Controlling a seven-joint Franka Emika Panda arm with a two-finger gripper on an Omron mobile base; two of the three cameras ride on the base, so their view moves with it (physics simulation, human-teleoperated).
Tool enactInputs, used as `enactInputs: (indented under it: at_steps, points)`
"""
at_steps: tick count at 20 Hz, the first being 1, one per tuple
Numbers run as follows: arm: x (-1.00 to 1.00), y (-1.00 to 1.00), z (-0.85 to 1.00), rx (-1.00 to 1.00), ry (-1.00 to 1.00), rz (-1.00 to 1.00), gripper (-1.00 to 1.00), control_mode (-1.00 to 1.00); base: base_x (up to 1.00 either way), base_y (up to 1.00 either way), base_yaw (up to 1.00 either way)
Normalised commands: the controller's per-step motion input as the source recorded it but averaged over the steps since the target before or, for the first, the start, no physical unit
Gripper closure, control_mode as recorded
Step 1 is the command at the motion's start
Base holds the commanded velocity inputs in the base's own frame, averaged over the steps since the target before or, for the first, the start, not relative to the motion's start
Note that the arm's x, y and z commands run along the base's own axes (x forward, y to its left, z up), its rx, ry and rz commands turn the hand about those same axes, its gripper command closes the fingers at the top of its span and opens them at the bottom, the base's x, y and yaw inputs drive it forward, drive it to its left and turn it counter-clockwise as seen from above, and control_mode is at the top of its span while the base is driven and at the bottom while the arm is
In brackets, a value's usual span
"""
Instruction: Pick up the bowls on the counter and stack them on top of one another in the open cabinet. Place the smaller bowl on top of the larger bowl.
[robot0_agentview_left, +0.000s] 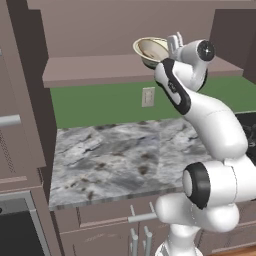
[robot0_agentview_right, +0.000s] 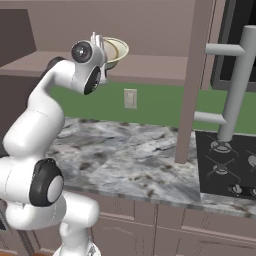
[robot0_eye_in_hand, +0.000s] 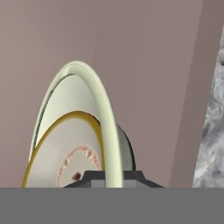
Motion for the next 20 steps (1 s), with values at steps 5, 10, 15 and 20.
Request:
enactInputs:
  at_steps: [5, 10, 15, 20]
  points:
    - [0.25, 0.01, -0.07, 0.00, 0.00, 0.00, 1.00, -1.00, 0.00, 0.00, 0.00]
    - [0.05, 0.00, 0.00, 0.00, 0.00, 0.00, 1.00, -1.00, 0.00, 0.00, 0.00]
    - [0.15, 0.00, 0.00, 0.00, 0.00, 0.00, 1.00, -1.00, 0.00, 0.00, 0.00]
    - [0.25, 0.00, 0.00, 0.00, 0.01, -0.01, 1.00, -1.00, 0.00, 0.00, 0.00]
